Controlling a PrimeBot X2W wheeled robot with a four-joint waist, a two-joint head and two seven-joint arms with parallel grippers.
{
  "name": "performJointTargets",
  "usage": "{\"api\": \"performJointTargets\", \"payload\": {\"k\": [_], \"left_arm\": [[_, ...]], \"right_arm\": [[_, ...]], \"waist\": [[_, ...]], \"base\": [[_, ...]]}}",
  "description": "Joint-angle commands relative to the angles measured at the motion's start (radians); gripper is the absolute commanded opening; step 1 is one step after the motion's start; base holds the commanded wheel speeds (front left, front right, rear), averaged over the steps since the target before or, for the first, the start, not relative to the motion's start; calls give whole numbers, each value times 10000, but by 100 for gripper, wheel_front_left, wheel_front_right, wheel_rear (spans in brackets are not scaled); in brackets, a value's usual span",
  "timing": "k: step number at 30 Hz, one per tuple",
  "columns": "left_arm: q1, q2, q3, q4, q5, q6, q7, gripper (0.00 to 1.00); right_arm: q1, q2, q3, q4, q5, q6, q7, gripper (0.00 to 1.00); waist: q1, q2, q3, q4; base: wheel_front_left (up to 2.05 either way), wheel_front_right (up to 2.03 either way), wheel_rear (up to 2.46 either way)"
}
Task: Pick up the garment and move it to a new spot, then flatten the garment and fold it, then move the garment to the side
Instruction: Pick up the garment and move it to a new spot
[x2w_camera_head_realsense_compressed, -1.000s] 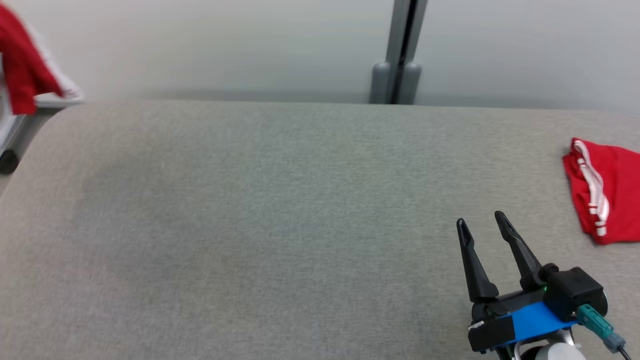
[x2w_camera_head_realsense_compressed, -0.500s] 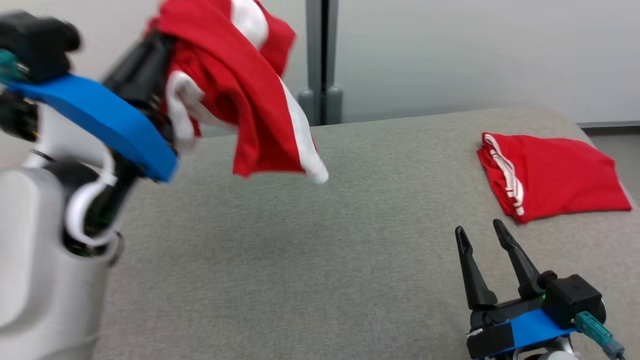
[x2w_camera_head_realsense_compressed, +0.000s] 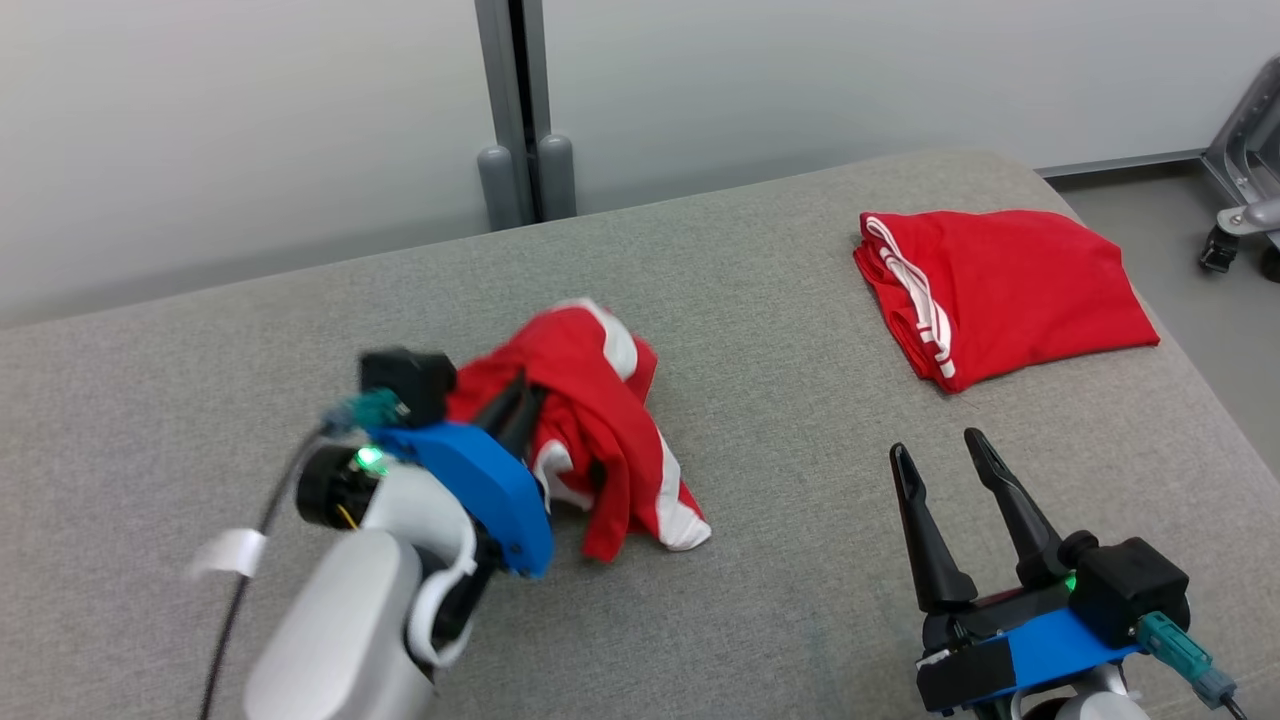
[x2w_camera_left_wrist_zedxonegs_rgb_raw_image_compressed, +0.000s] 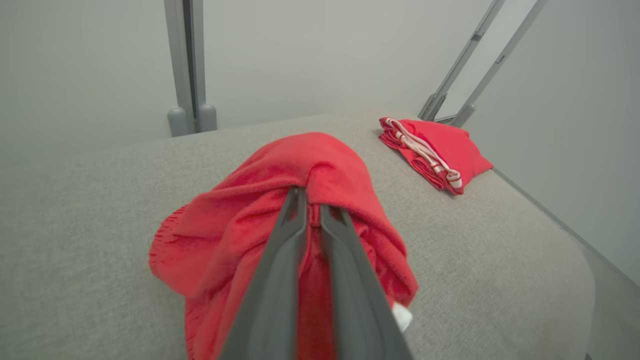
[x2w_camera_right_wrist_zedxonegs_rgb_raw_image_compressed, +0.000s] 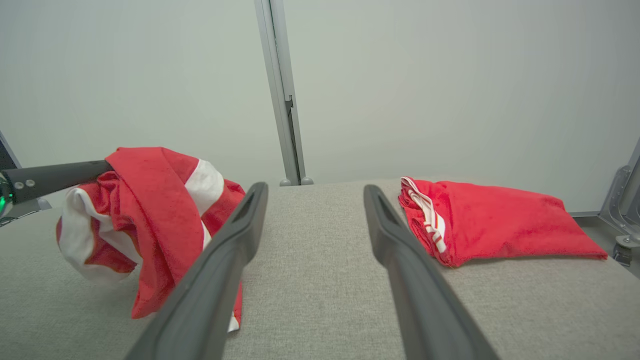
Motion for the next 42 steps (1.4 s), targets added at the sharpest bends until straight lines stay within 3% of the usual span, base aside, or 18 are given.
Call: {"api": "performJointTargets", "payload": {"k": [1, 3, 4, 5, 6, 10, 14, 17, 27, 33, 42], "left_arm": [[64, -59, -131, 173, 125, 18, -149, 0], [188, -194, -439, 765, 287, -29, -418, 0], [240, -285, -564, 1031, 304, -52, -514, 30], [259, -343, -674, 1224, 329, -66, -574, 88], [298, -389, -747, 1443, 334, -84, -598, 100], [429, -530, -841, 1807, 116, -116, -782, 100], [845, -580, -657, 1282, -342, -188, -1356, 100], [1285, -305, -517, 617, -569, -218, -1773, 100], [2770, 723, 621, -1090, -294, 828, -3378, 100], [3405, 1191, 920, -1100, 121, 1130, -4302, 100], [4042, 1063, 1867, -1135, 457, 1072, -4883, 100]], "right_arm": [[-88, -6, -6, 8, 78, 1, -20, 100], [-100, -6, 12, 13, 104, 1, -44, 100], [-88, -7, -17, 16, 103, 1, -59, 100], [-81, -7, -49, 28, 82, 1, -67, 100], [-66, -7, -68, 45, 26, 1, -66, 100], [46, -5, -132, 67, -60, 1, -27, 100], [159, -8, -209, 44, -86, 1, 14, 100], [275, -8, -267, 6, -190, 1, 70, 100], [766, -9, -785, -158, -128, 1, 183, 100], [1046, -11, -1260, -179, -267, 1, 310, 100], [1207, -12, -1538, 34, -99, 1, 350, 100]], "waist": [[0, -1, 13, -19], [0, -1, 60, -37], [0, -1, 86, -14], [0, -1, 104, 16], [0, -1, 119, 67], [0, -1, 67, 344], [0, -1, -101, 698], [0, -1, -264, 1004], [0, -1, -814, 1976], [0, -1, -960, 2210], [0, -1, -1020, 2150]], "base": [[0, 0, 0], [0, 0, 0], [0, 0, 0], [0, 0, 0], [0, 0, 0], [0, 0, 0], [0, 0, 0], [0, 0, 0], [0, 0, 0], [0, 0, 0], [0, 0, 0]]}}
